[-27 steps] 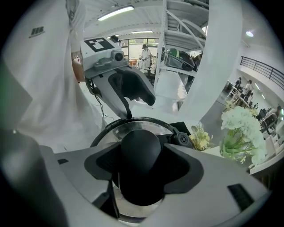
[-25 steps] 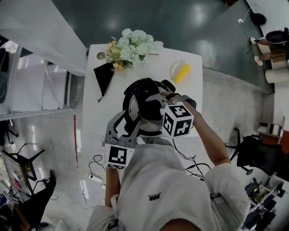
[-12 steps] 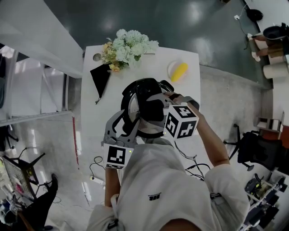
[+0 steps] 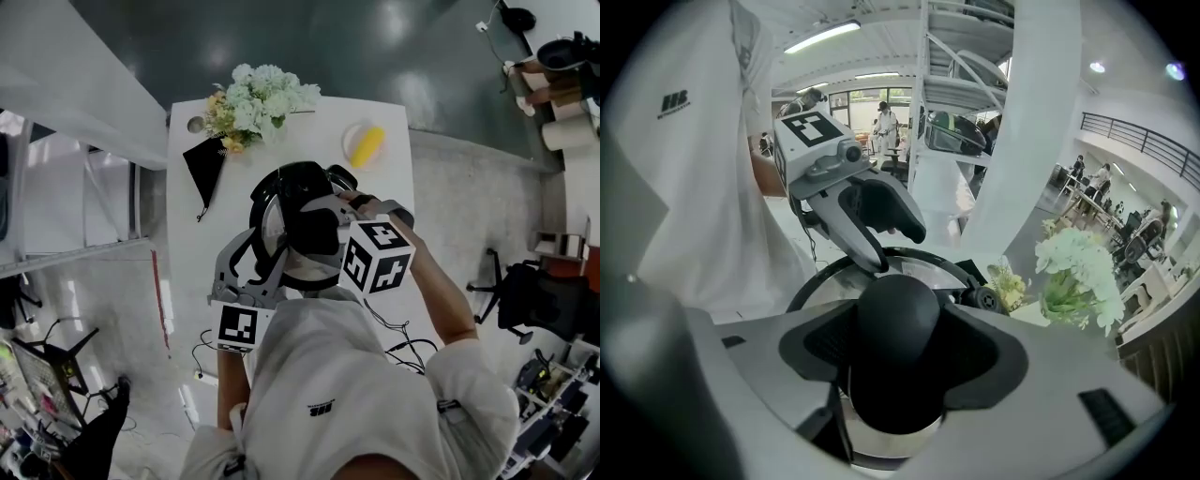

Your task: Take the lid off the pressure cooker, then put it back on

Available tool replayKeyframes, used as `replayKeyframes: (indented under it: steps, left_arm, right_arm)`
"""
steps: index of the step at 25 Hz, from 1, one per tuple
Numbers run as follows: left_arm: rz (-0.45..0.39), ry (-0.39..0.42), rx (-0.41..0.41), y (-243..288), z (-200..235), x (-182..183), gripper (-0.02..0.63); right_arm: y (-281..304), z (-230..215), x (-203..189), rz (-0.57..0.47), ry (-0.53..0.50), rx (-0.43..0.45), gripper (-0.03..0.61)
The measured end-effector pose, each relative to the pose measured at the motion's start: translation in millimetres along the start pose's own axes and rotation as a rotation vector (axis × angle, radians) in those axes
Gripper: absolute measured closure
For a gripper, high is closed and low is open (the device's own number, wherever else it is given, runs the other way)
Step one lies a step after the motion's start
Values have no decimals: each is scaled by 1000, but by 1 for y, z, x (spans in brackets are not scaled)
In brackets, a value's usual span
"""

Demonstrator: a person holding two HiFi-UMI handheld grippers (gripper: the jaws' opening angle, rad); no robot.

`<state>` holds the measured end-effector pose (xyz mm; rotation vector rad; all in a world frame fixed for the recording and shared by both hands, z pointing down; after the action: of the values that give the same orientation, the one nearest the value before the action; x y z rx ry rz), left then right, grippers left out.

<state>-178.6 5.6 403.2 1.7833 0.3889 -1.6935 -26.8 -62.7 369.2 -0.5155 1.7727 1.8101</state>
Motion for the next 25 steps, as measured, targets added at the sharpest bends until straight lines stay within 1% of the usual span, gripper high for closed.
replayKeyframes:
  steps: [4,11,18,21,25]
  left_arm:
    - [-34,10,-17,-1,2,5,385]
    - [-76,44,-91,7,1,15,386]
    - [-108,63,-185,28,-16,27,387]
    - [-108,68,-214,40,-26,32,387]
    - [-93,95,-263,60,-44,39,390]
  right_arm:
    - [-8,6,5,6,6,-14,298]
    - [-30,12,-2,28,66,-105,298]
    - [-62,22,-29,51,179,-234,298]
    - [-77,30,-43,64,221,-279,298]
    - [-96,41,-64,74,278,-336,298]
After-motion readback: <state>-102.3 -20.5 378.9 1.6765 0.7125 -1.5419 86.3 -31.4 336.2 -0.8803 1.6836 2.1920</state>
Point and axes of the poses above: the fingertips, and each gripper's own axes: y forward along the fingers, z to its left, x out of its top, the point moved 10 cm from there along -y, backward along the fingers, and after that the axes turned 7 degrees about -z, right-handed, at the moved point
